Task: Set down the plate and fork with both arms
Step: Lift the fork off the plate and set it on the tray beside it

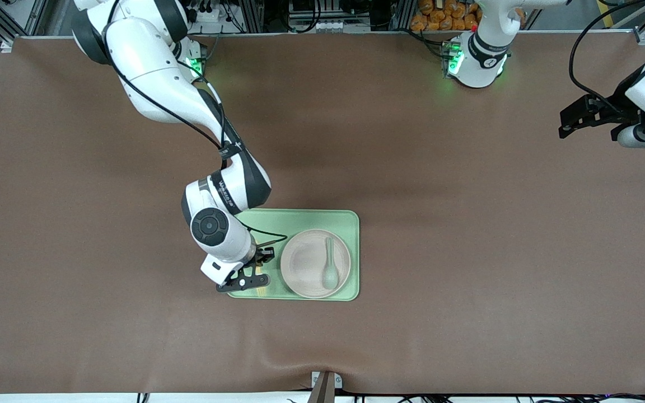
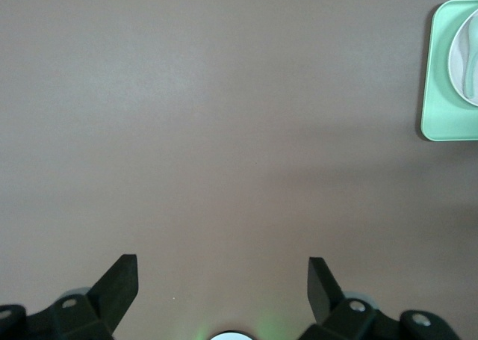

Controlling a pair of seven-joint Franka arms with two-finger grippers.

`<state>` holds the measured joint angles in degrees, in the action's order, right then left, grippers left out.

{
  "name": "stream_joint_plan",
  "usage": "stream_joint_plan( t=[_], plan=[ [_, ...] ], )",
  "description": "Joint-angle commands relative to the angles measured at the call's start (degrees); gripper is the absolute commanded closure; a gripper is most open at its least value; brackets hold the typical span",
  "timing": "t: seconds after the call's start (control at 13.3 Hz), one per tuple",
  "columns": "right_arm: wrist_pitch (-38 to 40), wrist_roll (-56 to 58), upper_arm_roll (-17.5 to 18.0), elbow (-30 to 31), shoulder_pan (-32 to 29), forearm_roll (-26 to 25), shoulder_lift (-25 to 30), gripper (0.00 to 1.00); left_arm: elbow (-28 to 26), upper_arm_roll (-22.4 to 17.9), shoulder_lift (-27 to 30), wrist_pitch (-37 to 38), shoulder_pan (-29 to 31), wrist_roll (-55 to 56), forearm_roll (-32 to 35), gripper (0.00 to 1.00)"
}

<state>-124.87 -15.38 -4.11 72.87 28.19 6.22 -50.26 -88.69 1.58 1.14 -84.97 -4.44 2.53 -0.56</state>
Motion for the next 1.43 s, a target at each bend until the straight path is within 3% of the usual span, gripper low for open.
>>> stream_joint_plan(
  t=[0.0, 0.15, 0.38, 0.53, 0.6, 0.97, 1.35],
  plan=[
    [-1.1, -2.9, 0.5, 5.5, -0.3, 0.6, 3.2, 0.89, -1.1, 0.3, 1.1, -0.6, 0.0, 0.0, 1.3, 0.0],
    [-1.3, -5.4, 0.5, 5.7, 0.2, 0.6, 3.2, 0.88, -1.0, 0.3, 1.1, -0.6, 0.0, -0.1, 1.3, 0.0],
    [-2.8, -6.2, 0.6, 6.3, 0.7, 0.6, 2.9, 0.63, -1.0, 0.3, 1.0, -0.6, 0.0, -0.1, 1.3, 0.0],
    [-2.9, -6.2, 0.6, 6.3, 1.3, 0.6, 2.7, 0.33, -1.0, 0.3, 1.0, -0.6, 0.0, 0.0, 1.3, 0.0],
    [-2.7, -5.2, 0.6, 6.1, 1.3, 0.4, 2.7, 0.0, -1.0, 0.3, 0.9, -0.6, 0.0, -0.1, 1.3, 0.0],
    [-0.5, -4.6, 0.1, 4.3, 0.6, 0.1, 4.0, 0.0, -1.0, 0.3, 0.9, -0.8, 0.0, 0.0, 1.3, 0.0],
    [5.0, -4.3, -0.3, 4.2, -3.8, -0.2, 10.6, 0.0, -1.0, 0.3, 0.9, -0.9, 0.0, -0.1, 1.3, 0.0]
  ],
)
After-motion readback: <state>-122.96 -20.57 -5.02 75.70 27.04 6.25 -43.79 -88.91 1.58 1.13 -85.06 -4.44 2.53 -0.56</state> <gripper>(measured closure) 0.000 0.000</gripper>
